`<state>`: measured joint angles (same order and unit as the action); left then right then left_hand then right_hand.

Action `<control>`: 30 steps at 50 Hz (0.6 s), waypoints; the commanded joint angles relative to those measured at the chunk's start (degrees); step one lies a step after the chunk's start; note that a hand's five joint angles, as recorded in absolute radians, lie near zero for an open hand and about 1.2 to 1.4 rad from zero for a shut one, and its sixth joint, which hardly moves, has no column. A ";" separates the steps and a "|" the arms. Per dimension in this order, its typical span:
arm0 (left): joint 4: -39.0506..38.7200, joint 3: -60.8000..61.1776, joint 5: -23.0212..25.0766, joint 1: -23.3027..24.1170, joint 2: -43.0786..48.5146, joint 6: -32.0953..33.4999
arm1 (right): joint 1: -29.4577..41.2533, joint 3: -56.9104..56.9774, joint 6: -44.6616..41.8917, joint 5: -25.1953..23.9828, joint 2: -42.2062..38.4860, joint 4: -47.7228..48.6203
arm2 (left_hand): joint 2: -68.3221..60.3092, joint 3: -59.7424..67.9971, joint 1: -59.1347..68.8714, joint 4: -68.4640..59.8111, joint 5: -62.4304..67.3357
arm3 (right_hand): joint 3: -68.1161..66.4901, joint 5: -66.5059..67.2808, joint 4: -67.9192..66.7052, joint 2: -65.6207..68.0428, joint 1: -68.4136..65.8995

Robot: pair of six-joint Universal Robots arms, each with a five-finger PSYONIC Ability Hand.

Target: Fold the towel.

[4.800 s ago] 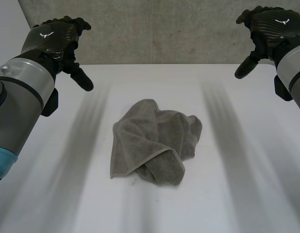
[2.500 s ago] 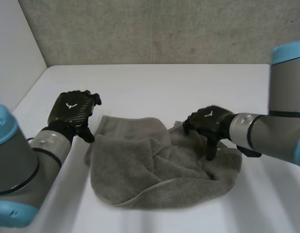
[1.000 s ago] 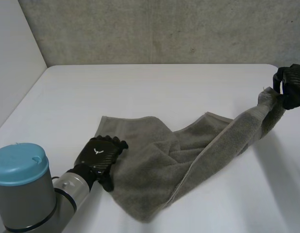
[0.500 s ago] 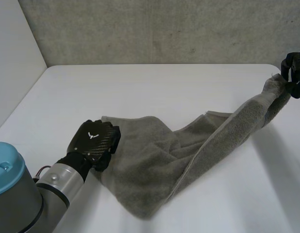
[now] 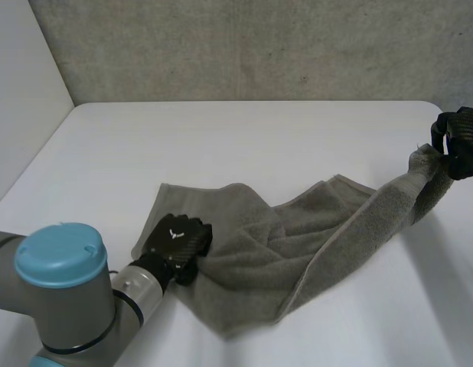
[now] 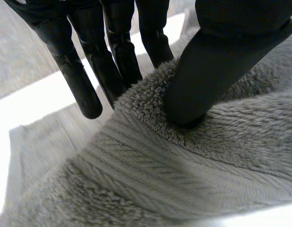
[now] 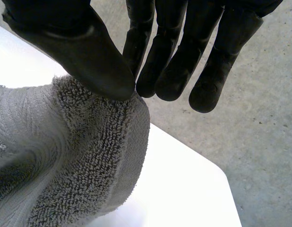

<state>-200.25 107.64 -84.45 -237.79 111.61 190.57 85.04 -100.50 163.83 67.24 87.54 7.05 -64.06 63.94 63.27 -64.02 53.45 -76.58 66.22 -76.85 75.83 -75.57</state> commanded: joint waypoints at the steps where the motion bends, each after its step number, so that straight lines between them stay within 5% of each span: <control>1: 1.88 0.46 -0.28 -0.13 -10.97 -1.69 | -0.40 0.83 0.00 0.00 -0.01 -0.64 | -15.94 16.06 16.73 -15.98 16.55 | -3.42 3.78 -3.15 4.17 -4.43; 7: 12.84 -2.51 0.51 -0.49 -33.35 -8.01 | -0.57 2.94 0.00 -1.14 2.37 -3.01 | -15.94 16.06 16.73 -15.98 16.55 | -3.42 3.78 -3.15 4.17 -4.43; 9: 16.09 -4.09 0.51 -0.49 -35.65 -8.28 | -0.58 6.70 0.00 -3.85 8.85 -9.57 | -15.94 16.06 16.73 -15.98 16.55 | -3.42 3.78 -3.15 4.17 -4.43; 16: 29.12 -10.69 0.69 -1.18 -36.29 -8.72 | -0.75 14.89 -0.18 -8.09 12.21 -18.92 | -15.94 16.06 16.73 -15.98 16.55 | -3.42 3.78 -3.15 4.17 -4.43; 22: 27.72 -11.49 0.78 -7.16 -27.76 -8.37 | 0.30 20.77 -0.52 -8.27 6.88 -21.73 | -15.94 16.06 16.73 -15.98 16.55 | -3.42 3.78 -3.15 4.17 -4.43; 30: 22.45 -21.39 3.76 -10.33 2.16 -8.02 | 10.74 25.52 -5.44 -2.93 -11.49 -22.17 | -15.94 16.06 16.73 -15.98 16.55 | -3.42 3.78 -3.15 4.17 -4.43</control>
<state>-174.95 93.15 -82.74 -247.12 96.39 182.38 88.50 -77.87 161.68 59.65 87.65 -15.12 -69.72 69.67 67.86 -69.72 58.46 -76.75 66.66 -76.85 76.85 -75.66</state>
